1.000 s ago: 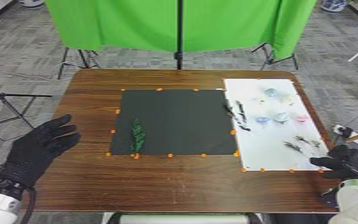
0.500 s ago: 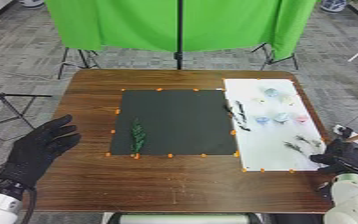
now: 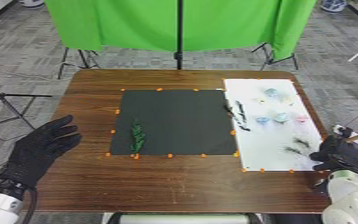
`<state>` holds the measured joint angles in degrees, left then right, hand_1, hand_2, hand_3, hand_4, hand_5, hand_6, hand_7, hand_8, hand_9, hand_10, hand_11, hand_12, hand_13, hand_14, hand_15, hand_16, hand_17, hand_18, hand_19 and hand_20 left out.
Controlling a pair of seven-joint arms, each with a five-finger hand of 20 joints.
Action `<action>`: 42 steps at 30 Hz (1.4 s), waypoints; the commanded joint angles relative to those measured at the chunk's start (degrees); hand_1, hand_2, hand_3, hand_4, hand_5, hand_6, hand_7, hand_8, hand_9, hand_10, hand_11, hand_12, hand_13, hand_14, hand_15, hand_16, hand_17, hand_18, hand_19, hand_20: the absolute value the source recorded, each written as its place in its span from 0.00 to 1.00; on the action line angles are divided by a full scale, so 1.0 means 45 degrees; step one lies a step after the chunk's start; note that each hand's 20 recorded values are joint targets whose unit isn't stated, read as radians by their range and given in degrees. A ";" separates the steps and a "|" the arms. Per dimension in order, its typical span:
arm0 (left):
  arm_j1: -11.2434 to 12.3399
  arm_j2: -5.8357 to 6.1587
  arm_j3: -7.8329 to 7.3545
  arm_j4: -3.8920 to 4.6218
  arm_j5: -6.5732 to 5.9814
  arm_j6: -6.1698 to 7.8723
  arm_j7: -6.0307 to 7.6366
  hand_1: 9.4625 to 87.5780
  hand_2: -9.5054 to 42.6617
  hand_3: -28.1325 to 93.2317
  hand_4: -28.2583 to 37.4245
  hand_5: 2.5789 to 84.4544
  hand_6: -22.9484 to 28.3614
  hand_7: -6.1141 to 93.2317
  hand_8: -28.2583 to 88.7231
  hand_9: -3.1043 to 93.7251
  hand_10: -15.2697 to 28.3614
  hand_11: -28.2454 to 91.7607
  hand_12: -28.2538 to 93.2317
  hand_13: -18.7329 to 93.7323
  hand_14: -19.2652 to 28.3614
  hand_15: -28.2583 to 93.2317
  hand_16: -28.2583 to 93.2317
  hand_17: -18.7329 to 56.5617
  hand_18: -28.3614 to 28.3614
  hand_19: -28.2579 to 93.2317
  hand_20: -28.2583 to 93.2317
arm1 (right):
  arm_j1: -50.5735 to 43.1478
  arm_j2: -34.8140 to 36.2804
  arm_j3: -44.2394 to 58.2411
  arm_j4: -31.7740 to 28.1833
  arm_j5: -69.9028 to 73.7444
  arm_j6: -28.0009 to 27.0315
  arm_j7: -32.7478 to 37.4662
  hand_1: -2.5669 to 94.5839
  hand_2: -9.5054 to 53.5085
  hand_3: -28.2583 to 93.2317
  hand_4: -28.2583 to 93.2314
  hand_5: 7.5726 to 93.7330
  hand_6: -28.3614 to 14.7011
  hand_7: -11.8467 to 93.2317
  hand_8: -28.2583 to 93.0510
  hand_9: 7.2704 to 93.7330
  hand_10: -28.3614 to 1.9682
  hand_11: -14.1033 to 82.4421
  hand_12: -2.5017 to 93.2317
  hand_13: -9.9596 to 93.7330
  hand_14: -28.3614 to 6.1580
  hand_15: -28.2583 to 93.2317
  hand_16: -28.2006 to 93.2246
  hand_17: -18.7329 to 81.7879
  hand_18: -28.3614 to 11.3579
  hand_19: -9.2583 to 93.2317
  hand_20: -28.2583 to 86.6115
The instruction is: Arrange flowers
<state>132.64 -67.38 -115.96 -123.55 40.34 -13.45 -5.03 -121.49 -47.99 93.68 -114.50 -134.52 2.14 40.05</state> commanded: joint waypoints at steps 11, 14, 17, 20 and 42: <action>0.0123 -0.0089 0.0020 0.0040 0.0115 0.0127 -0.0136 0.19 0.20 0.86 0.00 0.37 0.55 0.35 0.12 0.32 0.67 0.55 0.35 0.36 0.75 0.69 0.18 0.12 0.91 0.69 0.31 | -0.0300 -0.0251 0.0751 -0.1708 0.0396 0.1460 -0.0386 0.49 0.00 0.93 0.05 0.73 0.63 0.71 0.16 0.90 0.72 0.64 0.48 0.82 0.60 0.84 0.50 0.59 0.22 1.00 0.62; 0.0132 -0.0072 0.0027 0.0029 0.0122 0.0138 -0.0151 0.19 0.20 0.86 0.00 0.37 0.55 0.35 0.12 0.32 0.67 0.55 0.34 0.36 0.75 0.69 0.18 0.12 0.91 0.69 0.31 | 0.0103 -0.0153 0.0482 -0.2304 0.0423 0.1881 -0.0594 0.48 0.00 0.93 0.05 0.72 0.63 0.72 0.16 0.89 0.72 0.64 0.48 0.82 0.60 0.84 0.50 0.59 0.21 1.00 0.62; 0.0090 -0.0063 0.0059 0.0041 0.0136 0.0139 -0.0199 0.19 0.20 0.86 0.00 0.37 0.55 0.35 0.12 0.32 0.67 0.55 0.34 0.36 0.75 0.69 0.18 0.12 0.91 0.69 0.31 | 0.0768 -0.0069 0.0032 -0.2822 0.0433 0.1703 -0.0945 0.46 0.00 0.93 0.06 0.71 0.64 0.72 0.20 0.89 0.71 0.66 0.46 0.82 0.60 0.85 0.50 0.59 0.21 1.00 0.64; 0.0115 -0.0067 0.0047 0.0021 0.0131 0.0147 -0.0239 0.19 0.20 0.86 0.00 0.37 0.55 0.35 0.12 0.32 0.67 0.55 0.34 0.36 0.75 0.69 0.18 0.12 0.91 0.69 0.31 | 0.1800 0.0032 -0.0810 -0.3092 0.1043 0.1582 -0.1415 0.44 0.00 0.93 0.08 0.70 0.62 0.72 0.27 0.88 0.68 0.71 0.42 0.81 0.59 0.86 0.50 0.59 0.20 1.00 0.66; 0.0010 -0.0154 0.0287 0.0091 0.0173 0.0070 -0.0797 0.19 0.20 0.86 0.00 0.37 0.55 0.35 0.12 0.32 0.67 0.55 0.34 0.36 0.75 0.69 0.18 0.12 0.91 0.69 0.31 | 0.8889 -0.2333 -0.9765 0.1386 -0.0150 -0.1511 -0.1903 0.40 0.05 0.94 0.11 0.71 0.61 0.73 0.35 0.88 0.65 0.77 0.39 0.83 0.57 0.88 0.51 0.61 0.19 1.00 0.72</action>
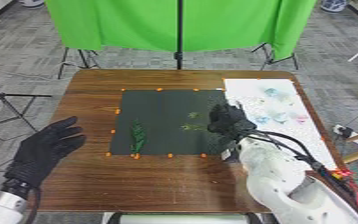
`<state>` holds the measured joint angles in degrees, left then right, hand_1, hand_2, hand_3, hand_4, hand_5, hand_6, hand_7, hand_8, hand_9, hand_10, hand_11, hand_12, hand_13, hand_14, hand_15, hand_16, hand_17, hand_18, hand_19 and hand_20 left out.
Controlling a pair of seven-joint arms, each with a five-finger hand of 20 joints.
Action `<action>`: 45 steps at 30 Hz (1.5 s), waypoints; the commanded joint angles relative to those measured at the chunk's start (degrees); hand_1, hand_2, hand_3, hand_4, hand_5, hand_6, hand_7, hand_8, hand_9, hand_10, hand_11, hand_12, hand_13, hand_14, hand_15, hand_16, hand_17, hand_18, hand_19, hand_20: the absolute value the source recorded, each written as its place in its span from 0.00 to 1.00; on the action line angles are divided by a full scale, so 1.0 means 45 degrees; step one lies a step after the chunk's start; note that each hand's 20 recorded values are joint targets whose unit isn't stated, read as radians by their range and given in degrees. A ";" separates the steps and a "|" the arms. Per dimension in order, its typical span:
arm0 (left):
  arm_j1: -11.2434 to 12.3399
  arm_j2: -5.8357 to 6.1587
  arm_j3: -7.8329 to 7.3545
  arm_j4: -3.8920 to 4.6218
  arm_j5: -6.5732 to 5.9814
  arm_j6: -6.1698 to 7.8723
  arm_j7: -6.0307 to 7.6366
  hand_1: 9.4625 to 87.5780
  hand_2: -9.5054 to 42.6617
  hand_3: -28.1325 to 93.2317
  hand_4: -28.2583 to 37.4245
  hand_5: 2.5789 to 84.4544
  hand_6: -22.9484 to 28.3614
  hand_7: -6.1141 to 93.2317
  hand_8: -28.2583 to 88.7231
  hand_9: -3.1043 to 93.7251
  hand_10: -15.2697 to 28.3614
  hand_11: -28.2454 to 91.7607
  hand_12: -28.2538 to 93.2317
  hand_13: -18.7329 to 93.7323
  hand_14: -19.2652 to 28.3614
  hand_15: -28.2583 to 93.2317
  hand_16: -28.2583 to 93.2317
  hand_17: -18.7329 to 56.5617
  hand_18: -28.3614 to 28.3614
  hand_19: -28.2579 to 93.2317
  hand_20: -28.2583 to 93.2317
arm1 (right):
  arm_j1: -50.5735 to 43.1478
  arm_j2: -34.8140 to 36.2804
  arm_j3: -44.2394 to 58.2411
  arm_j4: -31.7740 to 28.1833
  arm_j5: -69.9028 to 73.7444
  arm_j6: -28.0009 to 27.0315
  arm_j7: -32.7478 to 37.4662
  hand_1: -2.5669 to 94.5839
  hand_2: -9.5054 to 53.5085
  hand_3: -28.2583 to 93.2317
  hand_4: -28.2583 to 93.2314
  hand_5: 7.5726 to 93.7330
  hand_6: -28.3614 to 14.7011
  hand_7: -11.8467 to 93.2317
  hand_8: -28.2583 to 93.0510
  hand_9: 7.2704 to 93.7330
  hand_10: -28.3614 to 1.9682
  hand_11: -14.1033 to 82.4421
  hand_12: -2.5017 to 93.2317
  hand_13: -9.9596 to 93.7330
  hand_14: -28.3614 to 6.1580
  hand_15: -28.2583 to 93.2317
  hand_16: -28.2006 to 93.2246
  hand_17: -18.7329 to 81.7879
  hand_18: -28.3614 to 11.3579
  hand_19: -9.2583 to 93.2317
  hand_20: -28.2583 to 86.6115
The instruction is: Arrange flowers
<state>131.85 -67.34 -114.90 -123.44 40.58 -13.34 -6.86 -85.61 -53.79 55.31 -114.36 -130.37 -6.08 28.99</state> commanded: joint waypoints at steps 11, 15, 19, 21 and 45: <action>0.0101 -0.0109 0.0281 0.0147 0.0133 0.0047 -0.0310 0.19 0.20 0.86 0.00 0.37 0.55 0.35 0.12 0.32 0.67 0.55 0.35 0.36 0.75 0.69 0.18 0.12 0.91 0.69 0.31 | 0.0690 -0.2603 -0.1704 0.1926 -0.3069 0.0532 0.2360 0.41 0.06 0.94 0.10 0.70 0.61 0.73 0.34 0.87 0.66 0.76 0.39 0.83 0.58 0.88 0.51 0.62 0.19 1.00 0.73; 0.0022 -0.0096 0.0340 0.0186 0.0138 -0.0010 -0.0359 0.19 0.20 0.86 0.00 0.37 0.55 0.35 0.12 0.32 0.67 0.55 0.34 0.36 0.75 0.69 0.18 0.12 0.91 0.69 0.31 | 0.0727 -0.3252 -0.1666 0.1762 -0.2566 -0.1968 0.2869 0.41 0.11 0.93 0.08 0.68 0.61 0.72 0.33 0.87 0.65 0.73 0.39 0.83 0.58 0.87 0.51 0.62 0.20 1.00 0.72; -0.0018 -0.0063 0.0416 0.0213 0.0129 0.0022 -0.0344 0.19 0.20 0.86 0.00 0.37 0.55 0.35 0.12 0.32 0.67 0.55 0.34 0.36 0.75 0.69 0.18 0.12 0.91 0.69 0.31 | 0.0853 -0.3619 -0.1781 0.1845 -0.1661 -0.3134 0.2909 0.40 0.16 0.92 0.09 0.66 0.60 0.70 0.33 0.87 0.64 0.70 0.38 0.82 0.59 0.86 0.51 0.62 0.21 1.00 0.71; -0.0039 -0.0058 0.0441 0.0222 0.0124 -0.0011 -0.0368 0.19 0.20 0.85 0.00 0.37 0.55 0.35 0.12 0.32 0.67 0.55 0.34 0.36 0.75 0.69 0.18 0.12 0.91 0.69 0.31 | 0.0865 -0.3783 -0.1852 0.1875 -0.1357 -0.3453 0.3043 0.40 0.17 0.92 0.08 0.66 0.60 0.69 0.33 0.87 0.64 0.69 0.38 0.82 0.59 0.86 0.51 0.62 0.21 1.00 0.71; -0.0106 -0.0016 0.0535 0.0261 0.0163 -0.0044 -0.0385 0.19 0.20 0.86 0.00 0.37 0.55 0.34 0.12 0.32 0.67 0.55 0.35 0.36 0.75 0.69 0.18 0.12 0.91 0.69 0.31 | 0.0472 -0.4800 -0.0897 0.1795 0.2764 -0.3395 0.3716 0.33 0.19 0.88 0.05 0.59 0.53 0.63 0.29 1.00 0.67 0.58 0.34 0.93 0.65 0.78 0.49 0.71 0.22 1.00 0.71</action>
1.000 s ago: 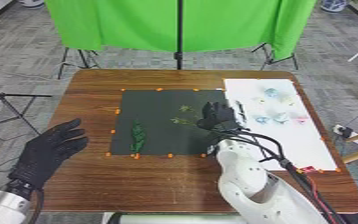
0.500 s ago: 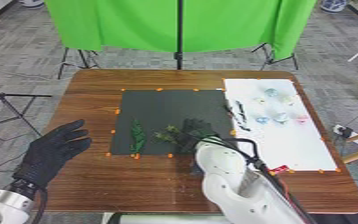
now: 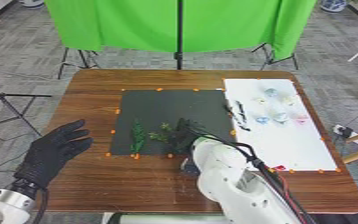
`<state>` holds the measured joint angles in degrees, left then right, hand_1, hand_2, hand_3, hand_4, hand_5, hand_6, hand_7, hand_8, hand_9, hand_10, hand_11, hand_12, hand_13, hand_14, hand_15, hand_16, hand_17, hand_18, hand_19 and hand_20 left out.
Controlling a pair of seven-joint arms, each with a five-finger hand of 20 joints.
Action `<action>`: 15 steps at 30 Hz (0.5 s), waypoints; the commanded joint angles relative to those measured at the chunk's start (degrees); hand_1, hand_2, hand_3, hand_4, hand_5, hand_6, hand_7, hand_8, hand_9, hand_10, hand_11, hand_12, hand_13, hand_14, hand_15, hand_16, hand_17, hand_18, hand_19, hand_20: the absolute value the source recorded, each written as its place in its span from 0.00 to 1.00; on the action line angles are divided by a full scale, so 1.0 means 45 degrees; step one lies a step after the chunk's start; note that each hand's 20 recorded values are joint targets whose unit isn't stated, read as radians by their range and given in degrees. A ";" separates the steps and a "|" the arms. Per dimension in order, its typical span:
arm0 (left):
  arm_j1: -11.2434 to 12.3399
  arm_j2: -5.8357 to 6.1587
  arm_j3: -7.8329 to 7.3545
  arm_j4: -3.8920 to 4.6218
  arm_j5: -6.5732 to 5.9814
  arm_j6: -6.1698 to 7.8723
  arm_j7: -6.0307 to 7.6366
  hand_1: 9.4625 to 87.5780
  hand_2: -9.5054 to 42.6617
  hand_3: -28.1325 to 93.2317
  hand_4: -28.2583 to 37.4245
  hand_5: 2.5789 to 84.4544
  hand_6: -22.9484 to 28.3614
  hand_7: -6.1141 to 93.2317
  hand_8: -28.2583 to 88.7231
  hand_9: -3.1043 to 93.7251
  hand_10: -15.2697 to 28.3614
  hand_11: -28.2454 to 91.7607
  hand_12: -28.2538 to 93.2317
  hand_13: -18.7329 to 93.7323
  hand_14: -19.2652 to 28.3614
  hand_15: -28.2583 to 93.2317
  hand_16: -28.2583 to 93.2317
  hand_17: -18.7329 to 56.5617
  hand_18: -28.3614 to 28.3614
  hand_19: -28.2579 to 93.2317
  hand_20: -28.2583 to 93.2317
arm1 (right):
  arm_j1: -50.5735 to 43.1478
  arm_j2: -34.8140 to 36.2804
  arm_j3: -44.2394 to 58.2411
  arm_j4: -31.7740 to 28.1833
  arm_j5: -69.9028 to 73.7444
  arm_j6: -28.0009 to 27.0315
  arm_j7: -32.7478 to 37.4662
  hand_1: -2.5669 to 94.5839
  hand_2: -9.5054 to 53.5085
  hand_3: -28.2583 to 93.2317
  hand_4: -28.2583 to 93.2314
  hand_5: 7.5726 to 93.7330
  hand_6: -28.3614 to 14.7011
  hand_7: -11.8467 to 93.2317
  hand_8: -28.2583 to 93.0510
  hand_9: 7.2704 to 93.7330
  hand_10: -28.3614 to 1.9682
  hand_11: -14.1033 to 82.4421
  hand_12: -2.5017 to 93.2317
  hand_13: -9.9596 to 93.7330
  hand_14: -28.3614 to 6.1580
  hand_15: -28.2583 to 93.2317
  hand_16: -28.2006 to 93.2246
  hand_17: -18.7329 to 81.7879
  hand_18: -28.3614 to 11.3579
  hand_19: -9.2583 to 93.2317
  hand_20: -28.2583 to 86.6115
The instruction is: Arrange flowers
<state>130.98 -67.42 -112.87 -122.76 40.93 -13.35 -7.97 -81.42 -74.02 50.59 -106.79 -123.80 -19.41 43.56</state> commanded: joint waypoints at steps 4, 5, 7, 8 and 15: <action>0.0051 0.0013 0.0111 0.0132 0.0076 -0.0042 -0.0147 0.19 0.20 0.86 0.00 0.37 0.55 0.35 0.12 0.32 0.67 0.55 0.35 0.36 0.75 0.69 0.18 0.12 0.91 0.69 0.31 | -0.0531 -0.0363 0.0146 0.0203 0.1488 -0.0220 0.0447 0.32 0.21 0.88 0.05 0.59 0.52 0.63 0.28 1.00 0.66 0.57 0.34 0.92 0.64 0.78 0.49 0.71 0.21 1.00 0.71; 0.0037 0.0020 0.0121 0.0140 0.0065 -0.0049 -0.0155 0.19 0.20 0.86 0.00 0.37 0.55 0.35 0.12 0.32 0.67 0.55 0.35 0.36 0.75 0.69 0.18 0.12 0.91 0.69 0.31 | -0.0509 -0.0381 0.0163 0.0227 0.1759 -0.0121 0.0503 0.32 0.21 0.89 0.05 0.59 0.52 0.63 0.28 1.00 0.66 0.57 0.34 0.92 0.64 0.78 0.49 0.71 0.22 1.00 0.71; 0.0022 0.0042 0.0141 0.0151 0.0084 -0.0056 -0.0174 0.19 0.20 0.86 0.00 0.37 0.55 0.35 0.12 0.32 0.67 0.55 0.35 0.36 0.76 0.69 0.18 0.12 0.91 0.69 0.31 | -0.0526 -0.0474 0.0268 0.0261 0.2419 0.0096 0.0638 0.32 0.21 0.89 0.05 0.58 0.52 0.63 0.28 1.00 0.65 0.57 0.34 0.92 0.64 0.78 0.49 0.71 0.22 1.00 0.71; 0.0001 0.0055 0.0160 0.0162 0.0069 -0.0036 -0.0184 0.19 0.20 0.86 0.00 0.37 0.55 0.35 0.12 0.32 0.67 0.55 0.35 0.36 0.75 0.69 0.18 0.12 0.91 0.69 0.31 | -0.0544 -0.0552 0.0321 0.0292 0.2568 0.0125 0.0684 0.32 0.22 0.89 0.05 0.58 0.52 0.63 0.28 1.00 0.65 0.57 0.34 0.92 0.64 0.78 0.49 0.71 0.22 1.00 0.71; 0.0016 0.0033 0.0169 0.0174 0.0077 -0.0070 -0.0148 0.19 0.20 0.86 0.00 0.37 0.55 0.35 0.12 0.32 0.67 0.55 0.34 0.36 0.76 0.69 0.18 0.12 0.91 0.69 0.31 | -0.0541 -0.0527 0.0284 0.0419 0.1987 0.0189 0.0443 0.31 0.24 0.89 0.06 0.58 0.50 0.62 0.26 0.99 0.63 0.54 0.34 0.91 0.62 0.78 0.49 0.69 0.21 1.00 0.70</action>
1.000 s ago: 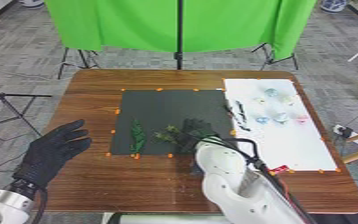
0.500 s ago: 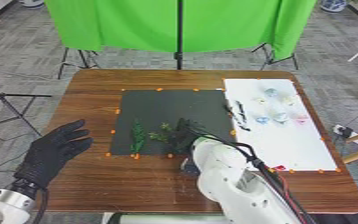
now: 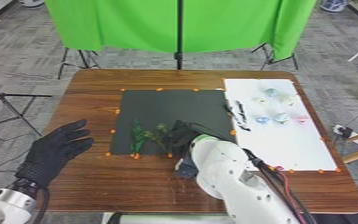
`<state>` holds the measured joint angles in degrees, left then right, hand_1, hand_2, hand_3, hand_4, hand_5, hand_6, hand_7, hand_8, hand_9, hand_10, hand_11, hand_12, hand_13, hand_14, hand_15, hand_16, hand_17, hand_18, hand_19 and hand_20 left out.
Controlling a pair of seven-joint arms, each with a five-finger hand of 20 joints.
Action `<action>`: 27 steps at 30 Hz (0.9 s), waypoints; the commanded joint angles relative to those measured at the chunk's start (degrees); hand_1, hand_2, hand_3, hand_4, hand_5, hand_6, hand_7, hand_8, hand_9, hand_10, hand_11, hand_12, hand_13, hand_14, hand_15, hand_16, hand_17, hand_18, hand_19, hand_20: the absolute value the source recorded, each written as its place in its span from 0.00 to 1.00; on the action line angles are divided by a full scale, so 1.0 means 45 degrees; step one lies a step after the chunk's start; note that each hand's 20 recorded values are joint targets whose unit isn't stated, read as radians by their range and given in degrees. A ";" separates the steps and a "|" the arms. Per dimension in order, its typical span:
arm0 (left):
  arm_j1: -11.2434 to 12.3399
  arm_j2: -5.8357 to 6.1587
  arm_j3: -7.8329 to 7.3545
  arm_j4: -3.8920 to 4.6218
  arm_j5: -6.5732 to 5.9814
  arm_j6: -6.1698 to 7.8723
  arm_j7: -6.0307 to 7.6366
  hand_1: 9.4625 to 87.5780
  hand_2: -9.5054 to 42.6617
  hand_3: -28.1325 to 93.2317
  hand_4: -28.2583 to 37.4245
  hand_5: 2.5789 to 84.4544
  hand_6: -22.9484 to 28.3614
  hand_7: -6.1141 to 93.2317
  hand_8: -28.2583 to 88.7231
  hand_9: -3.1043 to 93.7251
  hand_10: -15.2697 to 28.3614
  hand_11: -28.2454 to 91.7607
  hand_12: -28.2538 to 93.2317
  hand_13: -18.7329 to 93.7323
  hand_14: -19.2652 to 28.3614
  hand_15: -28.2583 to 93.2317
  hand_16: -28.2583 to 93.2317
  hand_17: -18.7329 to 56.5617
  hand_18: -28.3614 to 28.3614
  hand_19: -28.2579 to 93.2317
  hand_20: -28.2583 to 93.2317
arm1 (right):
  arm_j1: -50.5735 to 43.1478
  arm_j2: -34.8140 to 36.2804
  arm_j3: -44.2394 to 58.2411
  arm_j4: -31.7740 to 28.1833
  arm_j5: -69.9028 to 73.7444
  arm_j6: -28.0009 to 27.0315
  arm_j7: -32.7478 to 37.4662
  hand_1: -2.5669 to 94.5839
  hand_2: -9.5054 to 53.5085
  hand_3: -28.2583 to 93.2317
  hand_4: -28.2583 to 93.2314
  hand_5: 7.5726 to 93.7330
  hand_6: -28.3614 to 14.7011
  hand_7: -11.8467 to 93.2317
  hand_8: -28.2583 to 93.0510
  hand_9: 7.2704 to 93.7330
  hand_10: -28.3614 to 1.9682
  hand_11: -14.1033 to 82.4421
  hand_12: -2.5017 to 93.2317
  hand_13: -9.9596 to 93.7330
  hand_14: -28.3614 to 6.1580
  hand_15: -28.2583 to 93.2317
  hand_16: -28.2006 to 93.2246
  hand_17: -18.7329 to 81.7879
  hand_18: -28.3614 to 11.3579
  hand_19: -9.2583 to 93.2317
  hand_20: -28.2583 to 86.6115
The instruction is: Arrange flowers
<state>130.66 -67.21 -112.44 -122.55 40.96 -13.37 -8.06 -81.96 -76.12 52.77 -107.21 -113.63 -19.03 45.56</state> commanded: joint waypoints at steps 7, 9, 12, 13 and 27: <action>0.0160 -0.0062 -0.0019 0.0092 0.0091 -0.0049 -0.0089 0.19 0.20 0.85 0.00 0.37 0.55 0.35 0.12 0.32 0.67 0.55 0.35 0.36 0.75 0.69 0.18 0.12 0.91 0.69 0.31 | -0.0558 0.0216 0.0147 -0.0177 -0.0421 0.0187 -0.0251 0.30 0.25 0.89 0.06 0.57 0.49 0.62 0.25 0.99 0.62 0.54 0.34 0.91 0.62 0.78 0.48 0.69 0.21 1.00 0.70; 0.0231 -0.0089 -0.0051 0.0060 0.0100 -0.0015 -0.0042 0.19 0.20 0.85 0.00 0.37 0.55 0.35 0.12 0.32 0.67 0.55 0.34 0.36 0.75 0.69 0.18 0.12 0.91 0.69 0.31 | -0.0570 0.0336 0.0296 -0.0436 -0.0392 0.0275 -0.0358 0.27 0.26 0.89 0.06 0.59 0.49 0.64 0.10 0.99 0.62 0.54 0.34 0.91 0.62 0.78 0.48 0.69 0.21 1.00 0.70; 0.0178 -0.0077 -0.0044 0.0072 0.0104 0.0007 -0.0063 0.19 0.20 0.86 0.00 0.37 0.55 0.35 0.12 0.32 0.67 0.55 0.35 0.36 0.75 0.69 0.18 0.12 0.91 0.69 0.31 | -0.0613 0.0519 0.0642 -0.0846 -0.0048 0.0665 -0.0510 0.26 0.26 0.88 0.06 0.59 0.49 0.64 0.08 0.99 0.62 0.54 0.34 0.90 0.61 0.78 0.48 0.69 0.21 1.00 0.70; 0.0167 -0.0086 -0.0046 0.0077 0.0103 -0.0015 -0.0067 0.19 0.20 0.86 0.00 0.37 0.55 0.35 0.12 0.32 0.67 0.55 0.34 0.36 0.75 0.69 0.18 0.12 0.91 0.69 0.31 | -0.0656 0.0633 0.0718 -0.0990 -0.0121 0.1015 -0.0648 0.25 0.26 0.88 0.06 0.59 0.49 0.64 0.08 0.99 0.62 0.54 0.34 0.90 0.61 0.78 0.48 0.69 0.21 1.00 0.70; 0.0427 -0.0202 -0.0217 -0.0034 0.0165 0.0040 0.0161 0.19 0.20 0.86 0.00 0.37 0.55 0.34 0.12 0.32 0.67 0.55 0.34 0.36 0.75 0.69 0.18 0.12 0.91 0.69 0.31 | -0.0083 0.4233 0.1894 -0.0721 -0.3951 0.4713 -0.1424 0.30 0.00 0.89 0.00 0.51 0.53 0.62 0.07 0.72 0.51 0.66 0.35 0.71 0.52 0.84 0.48 0.53 0.25 0.98 0.59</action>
<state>131.26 -67.55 -113.12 -122.71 41.24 -13.33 -7.64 -85.34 -67.65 59.69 -114.35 -122.66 -5.57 38.11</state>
